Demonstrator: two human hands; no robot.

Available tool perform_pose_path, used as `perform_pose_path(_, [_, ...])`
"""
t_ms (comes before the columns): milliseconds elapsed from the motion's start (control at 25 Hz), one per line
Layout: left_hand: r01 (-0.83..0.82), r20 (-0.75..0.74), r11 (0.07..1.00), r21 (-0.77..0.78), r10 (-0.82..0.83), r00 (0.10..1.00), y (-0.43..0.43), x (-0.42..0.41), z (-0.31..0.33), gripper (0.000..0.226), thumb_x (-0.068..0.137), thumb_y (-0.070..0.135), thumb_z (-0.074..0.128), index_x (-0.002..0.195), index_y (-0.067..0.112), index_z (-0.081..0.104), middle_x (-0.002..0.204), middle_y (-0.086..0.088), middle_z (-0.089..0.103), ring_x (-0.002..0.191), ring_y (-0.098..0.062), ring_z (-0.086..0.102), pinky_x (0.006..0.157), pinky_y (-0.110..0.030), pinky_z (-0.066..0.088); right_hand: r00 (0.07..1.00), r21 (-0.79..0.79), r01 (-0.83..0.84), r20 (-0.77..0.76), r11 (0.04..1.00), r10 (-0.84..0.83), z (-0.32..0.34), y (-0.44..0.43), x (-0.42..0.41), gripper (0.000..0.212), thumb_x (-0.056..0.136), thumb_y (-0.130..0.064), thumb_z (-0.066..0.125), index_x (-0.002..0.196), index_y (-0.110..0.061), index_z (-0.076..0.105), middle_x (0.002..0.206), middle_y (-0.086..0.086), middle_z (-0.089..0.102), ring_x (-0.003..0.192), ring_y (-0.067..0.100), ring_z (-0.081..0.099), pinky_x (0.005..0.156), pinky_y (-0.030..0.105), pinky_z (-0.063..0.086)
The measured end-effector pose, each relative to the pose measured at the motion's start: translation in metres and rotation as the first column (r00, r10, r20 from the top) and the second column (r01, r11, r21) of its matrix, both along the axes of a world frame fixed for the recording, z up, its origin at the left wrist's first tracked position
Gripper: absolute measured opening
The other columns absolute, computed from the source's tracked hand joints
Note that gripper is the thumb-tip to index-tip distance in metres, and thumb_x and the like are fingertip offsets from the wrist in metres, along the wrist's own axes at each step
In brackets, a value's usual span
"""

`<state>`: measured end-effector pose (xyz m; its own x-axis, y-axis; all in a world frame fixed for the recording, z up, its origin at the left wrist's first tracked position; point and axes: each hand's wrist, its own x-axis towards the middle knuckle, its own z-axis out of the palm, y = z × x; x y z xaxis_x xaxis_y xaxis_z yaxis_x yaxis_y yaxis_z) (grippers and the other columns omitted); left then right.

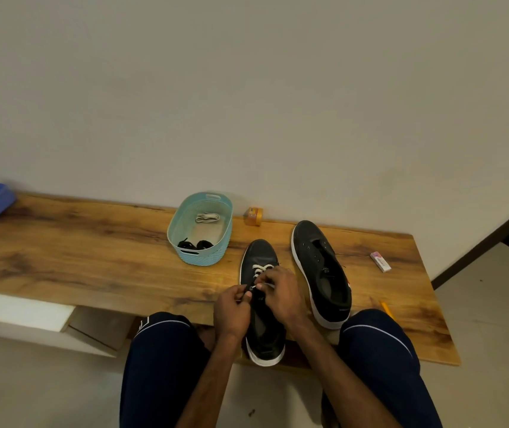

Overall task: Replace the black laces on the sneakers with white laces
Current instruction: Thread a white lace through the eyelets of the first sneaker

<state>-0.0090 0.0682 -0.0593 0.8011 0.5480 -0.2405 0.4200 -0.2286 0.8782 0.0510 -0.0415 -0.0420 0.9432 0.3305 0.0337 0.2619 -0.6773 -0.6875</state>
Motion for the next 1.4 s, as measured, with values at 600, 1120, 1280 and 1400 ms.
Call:
perform_pose_path(600, [-0.141,0.056,0.984,-0.108,0.148,0.987,-0.007,0.003,0.006,0.014,0.099,0.023,0.057,0.095,0.015,0.067,0.095,-0.008,0.072,0.088,-0.023,0.068,0.079,-0.046,0.058,0.989,-0.12,-0.119,0.07,0.986,0.128,-0.005,-0.013,-0.013,0.029,0.089,-0.05,0.063,0.115,-0.037,0.063,0.118,-0.012,0.056,0.114,0.014,0.045,0.098,0.04,0.037])
perform_pose_path(1120, [0.022,0.412,0.651,-0.759,0.453,0.79,0.078,-0.022,0.077,0.018,0.105,0.024,0.042,0.095,0.021,0.057,0.062,0.009,0.048,0.044,-0.001,0.036,0.039,-0.015,0.028,0.999,-0.176,0.003,0.033,0.984,0.003,-0.016,-0.024,-0.014,0.054,0.083,-0.057,0.066,0.132,-0.046,0.046,0.153,-0.008,0.023,0.142,0.022,0.021,0.113,0.057,0.025])
perform_pose_path(1280, [0.151,0.008,0.965,0.214,-0.156,0.988,0.039,-0.011,0.046,0.019,0.101,0.035,0.051,0.107,0.02,0.061,0.087,0.002,0.067,0.073,-0.009,0.061,0.062,-0.03,0.045,0.985,-0.094,0.09,-0.137,0.991,-0.102,-0.018,-0.029,-0.012,0.084,0.075,-0.061,0.073,0.144,-0.037,0.032,0.152,-0.005,0.028,0.139,0.023,0.026,0.111,0.053,0.028])
perform_pose_path(1400, [0.333,-0.228,0.839,0.43,-0.256,0.939,0.013,-0.01,0.025,0.025,0.103,0.031,0.044,0.122,0.024,0.059,0.105,0.0,0.069,0.094,-0.017,0.062,0.072,-0.03,0.043,0.98,-0.108,0.101,-0.158,0.989,-0.117,-0.019,-0.031,-0.014,0.079,0.078,-0.055,0.075,0.142,-0.034,0.033,0.15,-0.004,0.031,0.138,0.024,0.029,0.11,0.051,0.03])
